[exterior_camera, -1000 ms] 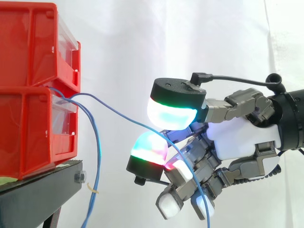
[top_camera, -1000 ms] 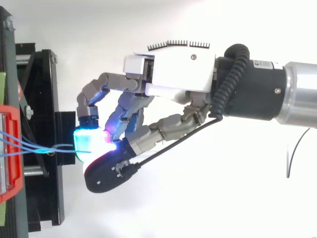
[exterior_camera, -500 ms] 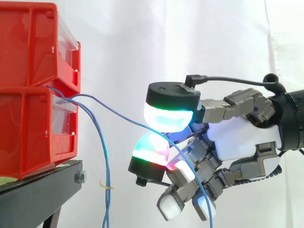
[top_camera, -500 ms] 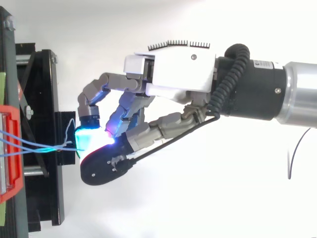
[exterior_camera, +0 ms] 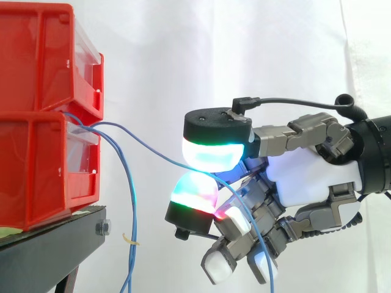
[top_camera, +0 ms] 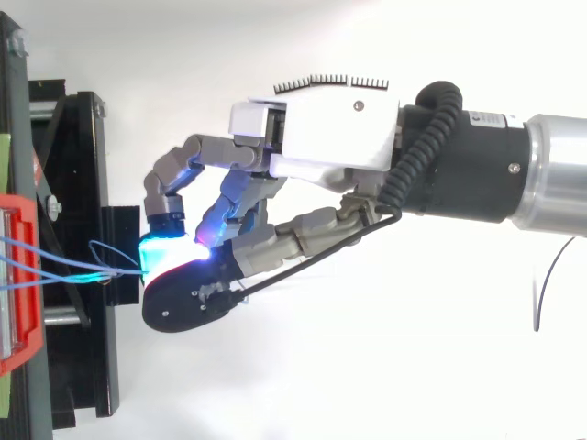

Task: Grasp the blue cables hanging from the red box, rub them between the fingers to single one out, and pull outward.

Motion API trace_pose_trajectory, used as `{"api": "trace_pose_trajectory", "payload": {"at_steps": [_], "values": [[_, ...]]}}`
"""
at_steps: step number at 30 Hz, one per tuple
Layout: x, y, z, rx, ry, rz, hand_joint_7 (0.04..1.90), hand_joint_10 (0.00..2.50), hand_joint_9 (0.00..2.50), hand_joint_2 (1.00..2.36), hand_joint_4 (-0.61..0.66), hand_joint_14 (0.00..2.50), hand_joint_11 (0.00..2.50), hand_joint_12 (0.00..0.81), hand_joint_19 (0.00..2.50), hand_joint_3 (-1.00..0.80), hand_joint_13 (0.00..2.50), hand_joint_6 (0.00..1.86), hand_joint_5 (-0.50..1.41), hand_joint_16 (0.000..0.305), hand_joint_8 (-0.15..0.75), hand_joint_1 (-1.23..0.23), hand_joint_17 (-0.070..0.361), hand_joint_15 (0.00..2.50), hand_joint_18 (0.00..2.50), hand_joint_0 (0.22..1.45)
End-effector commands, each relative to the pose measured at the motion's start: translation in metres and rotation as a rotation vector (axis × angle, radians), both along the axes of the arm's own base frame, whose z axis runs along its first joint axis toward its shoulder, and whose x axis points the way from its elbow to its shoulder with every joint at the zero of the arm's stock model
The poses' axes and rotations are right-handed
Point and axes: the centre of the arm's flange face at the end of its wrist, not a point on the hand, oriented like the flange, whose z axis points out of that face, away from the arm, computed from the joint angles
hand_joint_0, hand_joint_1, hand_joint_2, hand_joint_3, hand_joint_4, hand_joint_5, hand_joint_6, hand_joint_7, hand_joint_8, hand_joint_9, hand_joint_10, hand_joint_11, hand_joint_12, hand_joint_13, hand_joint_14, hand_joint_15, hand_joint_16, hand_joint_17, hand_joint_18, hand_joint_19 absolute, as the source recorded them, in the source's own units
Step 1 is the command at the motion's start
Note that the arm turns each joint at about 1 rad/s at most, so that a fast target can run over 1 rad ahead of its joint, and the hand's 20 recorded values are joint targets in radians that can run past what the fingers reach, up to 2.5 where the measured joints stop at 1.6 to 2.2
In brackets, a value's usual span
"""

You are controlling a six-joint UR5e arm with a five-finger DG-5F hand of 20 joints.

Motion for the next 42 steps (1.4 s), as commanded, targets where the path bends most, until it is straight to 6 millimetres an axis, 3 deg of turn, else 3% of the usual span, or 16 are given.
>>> {"api": "trace_pose_trajectory", "payload": {"at_steps": [1, 14, 20, 27, 34, 42], "values": [[-0.0002, 0.0, 0.0005, 0.0, -0.001, 0.001, 1.15, 0.01, 1.13, 1.02, 0.25, 0.01, 0.73, 0.473, 0.54, -0.13, 0.88, 0.87, -0.12, 0.071, 0.433, -0.66, 0.159, 0.47, 1.09, 0.56], [0.001, 0.0003, 0.0063, 0.0, 0.001, 0.002, 1.14, 0.01, 1.12, 1.02, 0.23, 0.01, 0.75, 0.463, 0.53, -0.05, 0.87, 0.89, -0.12, 0.069, 0.421, -0.73, 0.154, 0.46, 1.08, 0.58], [-0.0008, 0.0, 0.0085, -0.003, 0.028, 0.001, 1.13, 0.02, 1.08, 1.02, 0.27, 0.01, 0.75, 0.43, 0.57, -0.28, 0.83, 0.88, -0.13, 0.062, 0.39, -0.71, 0.14, 0.48, 1.02, 0.55], [-0.0013, -0.0001, 0.0089, -0.005, 0.029, 0.001, 1.11, 0.01, 1.09, 1.01, 0.27, 0.01, 0.74, 0.441, 0.56, -0.4, 0.83, 0.87, -0.13, 0.064, 0.398, -0.67, 0.144, 0.47, 1.01, 0.52], [-0.0013, -0.0001, 0.0076, -0.005, 0.032, 0.001, 1.09, 0.01, 1.09, 1.0, 0.27, 0.01, 0.75, 0.449, 0.56, -0.46, 0.83, 0.87, -0.13, 0.065, 0.407, -0.67, 0.146, 0.48, 1.02, 0.51], [-0.0013, -0.0001, 0.0076, -0.004, 0.031, 0.001, 1.13, 0.01, 1.1, 1.01, 0.28, 0.01, 0.77, 0.429, 0.58, -0.41, 0.83, 0.87, -0.12, 0.061, 0.394, -0.81, 0.137, 0.48, 1.01, 0.57]]}}
